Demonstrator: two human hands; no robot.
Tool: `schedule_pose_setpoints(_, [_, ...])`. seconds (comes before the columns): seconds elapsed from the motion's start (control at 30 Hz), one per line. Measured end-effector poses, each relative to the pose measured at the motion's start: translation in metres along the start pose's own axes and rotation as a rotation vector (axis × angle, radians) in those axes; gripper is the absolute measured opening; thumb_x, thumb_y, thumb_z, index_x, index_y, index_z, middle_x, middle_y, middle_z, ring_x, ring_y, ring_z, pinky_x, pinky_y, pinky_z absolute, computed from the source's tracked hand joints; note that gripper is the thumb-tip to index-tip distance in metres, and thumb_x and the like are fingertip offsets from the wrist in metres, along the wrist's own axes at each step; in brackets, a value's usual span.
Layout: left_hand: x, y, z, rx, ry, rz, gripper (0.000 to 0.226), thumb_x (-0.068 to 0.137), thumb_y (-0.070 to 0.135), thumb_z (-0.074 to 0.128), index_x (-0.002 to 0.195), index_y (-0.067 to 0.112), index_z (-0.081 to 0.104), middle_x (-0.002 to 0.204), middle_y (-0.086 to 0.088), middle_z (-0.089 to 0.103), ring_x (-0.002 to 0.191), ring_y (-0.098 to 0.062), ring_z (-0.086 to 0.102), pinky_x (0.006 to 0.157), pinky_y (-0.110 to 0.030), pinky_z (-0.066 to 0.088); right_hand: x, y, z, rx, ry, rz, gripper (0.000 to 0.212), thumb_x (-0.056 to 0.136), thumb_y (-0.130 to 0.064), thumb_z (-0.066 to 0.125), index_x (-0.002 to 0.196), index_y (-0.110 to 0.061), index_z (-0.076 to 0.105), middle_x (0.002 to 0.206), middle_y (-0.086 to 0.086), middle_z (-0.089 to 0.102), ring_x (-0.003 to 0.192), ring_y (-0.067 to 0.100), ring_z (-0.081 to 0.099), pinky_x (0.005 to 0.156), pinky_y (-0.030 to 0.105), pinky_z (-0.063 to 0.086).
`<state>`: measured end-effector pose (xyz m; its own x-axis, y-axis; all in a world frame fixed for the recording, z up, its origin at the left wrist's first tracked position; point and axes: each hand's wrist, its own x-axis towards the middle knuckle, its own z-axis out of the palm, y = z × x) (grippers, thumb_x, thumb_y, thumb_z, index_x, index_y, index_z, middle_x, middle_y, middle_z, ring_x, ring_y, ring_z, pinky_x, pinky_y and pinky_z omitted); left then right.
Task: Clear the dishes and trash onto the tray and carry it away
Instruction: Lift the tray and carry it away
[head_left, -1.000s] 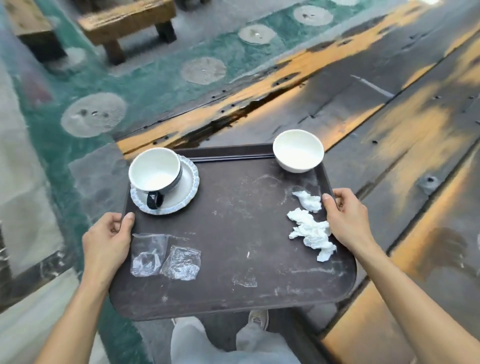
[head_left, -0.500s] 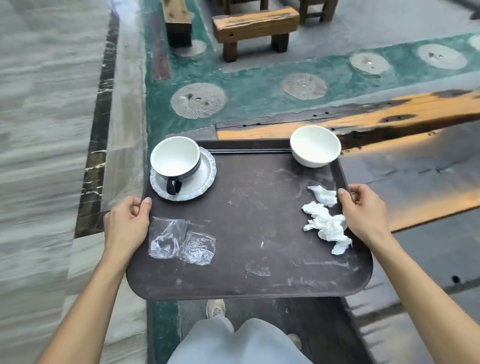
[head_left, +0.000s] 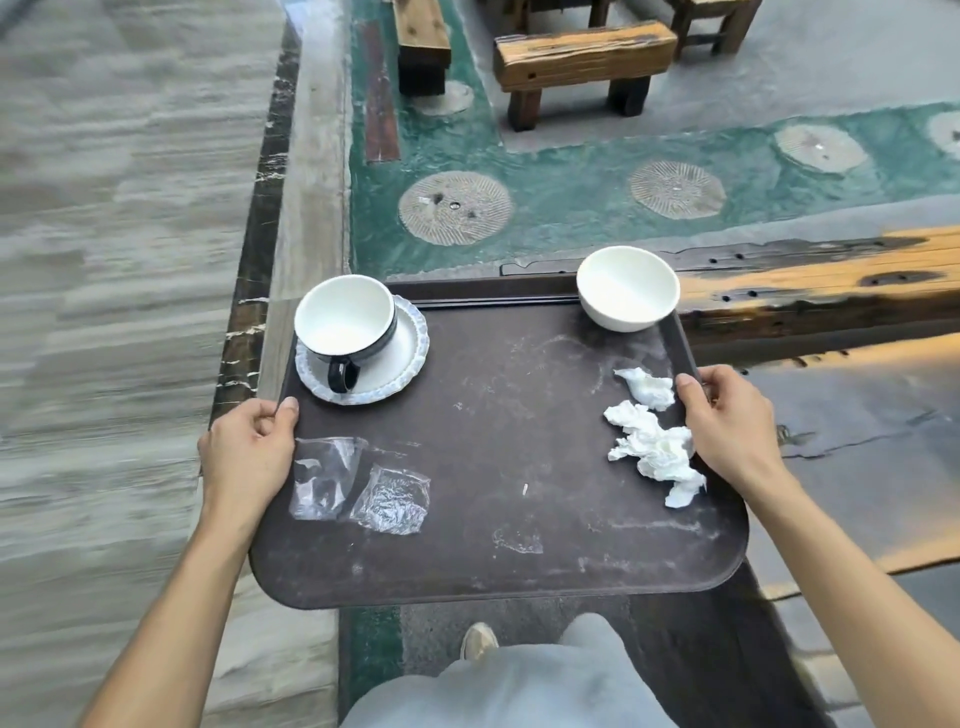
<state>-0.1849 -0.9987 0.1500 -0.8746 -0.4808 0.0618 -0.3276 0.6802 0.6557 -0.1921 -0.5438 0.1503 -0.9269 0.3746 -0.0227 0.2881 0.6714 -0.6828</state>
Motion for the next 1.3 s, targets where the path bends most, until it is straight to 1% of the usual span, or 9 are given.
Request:
schedule_pose_setpoints(0.13, [0.024,0.002,0.008,-0.011,0.006,-0.031,0.031,0.095,0.036,0.062,0.075,0.013,0.069,0.059,-0.013,0.061,0.067,-0.033,0.058,0.070,-0.038,0.042,0.036,-0.018,0.012,-0.027,-0.030,-0.025,0.023,0.099,-0.036,0.051,0.100,-0.016,0.062,0.076,-0.007,0.064,0.081,0.026,0.061,0.071,0.035,0.041])
schedule_pose_setpoints(0.3, [0.056,0.017,0.030,-0.034,0.027,-0.079,0.029,0.095,0.035,0.063,0.071,0.019,0.066,0.058,-0.013,0.061,0.067,-0.033,0.059,0.069,-0.035,0.038,0.091,-0.032,0.026,-0.056,-0.055,-0.064,0.023,0.100,-0.036,0.050,0.101,-0.016,0.062,0.075,-0.008,0.064,0.078,0.028,0.061,0.069,0.035,0.041])
schedule_pose_setpoints(0.5, [0.105,0.044,0.064,-0.038,0.092,-0.092,0.036,0.094,0.036,0.062,0.073,0.007,0.066,0.057,-0.017,0.057,0.064,-0.037,0.056,0.069,-0.041,0.044,0.179,-0.046,0.040,-0.077,-0.068,-0.113,0.023,0.100,-0.033,0.050,0.100,-0.013,0.062,0.070,-0.012,0.059,0.077,0.029,0.058,0.071,0.033,0.034])
schedule_pose_setpoints(0.6, [0.131,0.060,0.078,-0.016,0.107,-0.096,0.036,0.094,0.037,0.061,0.070,0.010,0.064,0.058,-0.017,0.058,0.063,-0.034,0.056,0.067,-0.039,0.044,0.220,-0.052,0.044,-0.069,-0.077,-0.143,0.022,0.100,-0.033,0.050,0.097,-0.014,0.061,0.070,-0.008,0.061,0.074,0.031,0.062,0.069,0.034,0.037])
schedule_pose_setpoints(0.67, [0.148,0.073,0.086,-0.019,0.122,-0.100,0.033,0.094,0.036,0.061,0.070,0.012,0.065,0.057,-0.015,0.058,0.064,-0.034,0.057,0.067,-0.039,0.043,0.248,-0.060,0.047,-0.065,-0.081,-0.176,0.023,0.100,-0.032,0.050,0.098,-0.012,0.062,0.075,-0.002,0.062,0.077,0.030,0.060,0.069,0.034,0.034])
schedule_pose_setpoints(0.8, [0.178,0.091,0.099,-0.009,0.127,-0.099,0.032,0.094,0.033,0.062,0.074,0.009,0.067,0.061,-0.019,0.061,0.067,-0.036,0.059,0.067,-0.037,0.041,0.289,-0.075,0.053,-0.089,-0.108,-0.191,0.026,0.102,-0.032,0.048,0.104,-0.009,0.060,0.083,0.008,0.065,0.079,0.032,0.059,0.069,0.034,0.033])
schedule_pose_setpoints(0.9, [0.201,0.100,0.107,0.001,0.124,-0.121,0.033,0.094,0.034,0.062,0.072,0.010,0.067,0.061,-0.017,0.061,0.067,-0.034,0.059,0.065,-0.035,0.038,0.314,-0.083,0.059,-0.097,-0.137,-0.179,0.027,0.102,-0.034,0.047,0.103,-0.010,0.060,0.082,0.008,0.066,0.078,0.033,0.061,0.068,0.035,0.035])
schedule_pose_setpoints(1.2, [0.288,0.113,0.128,0.016,0.125,-0.103,0.035,0.095,0.034,0.061,0.070,0.010,0.064,0.059,-0.019,0.057,0.063,-0.035,0.056,0.063,-0.037,0.041,0.388,-0.121,0.103,-0.138,-0.168,-0.181,0.026,0.103,-0.033,0.045,0.097,-0.010,0.055,0.078,0.009,0.066,0.076,0.033,0.060,0.067,0.037,0.036])
schedule_pose_setpoints(1.3, [0.333,0.116,0.134,0.016,0.114,-0.088,0.032,0.094,0.033,0.062,0.071,0.011,0.065,0.057,-0.016,0.058,0.063,-0.035,0.057,0.067,-0.039,0.043,0.419,-0.139,0.124,-0.155,-0.152,-0.182,0.026,0.102,-0.031,0.046,0.096,-0.009,0.056,0.081,0.012,0.068,0.079,0.036,0.062,0.068,0.038,0.038])
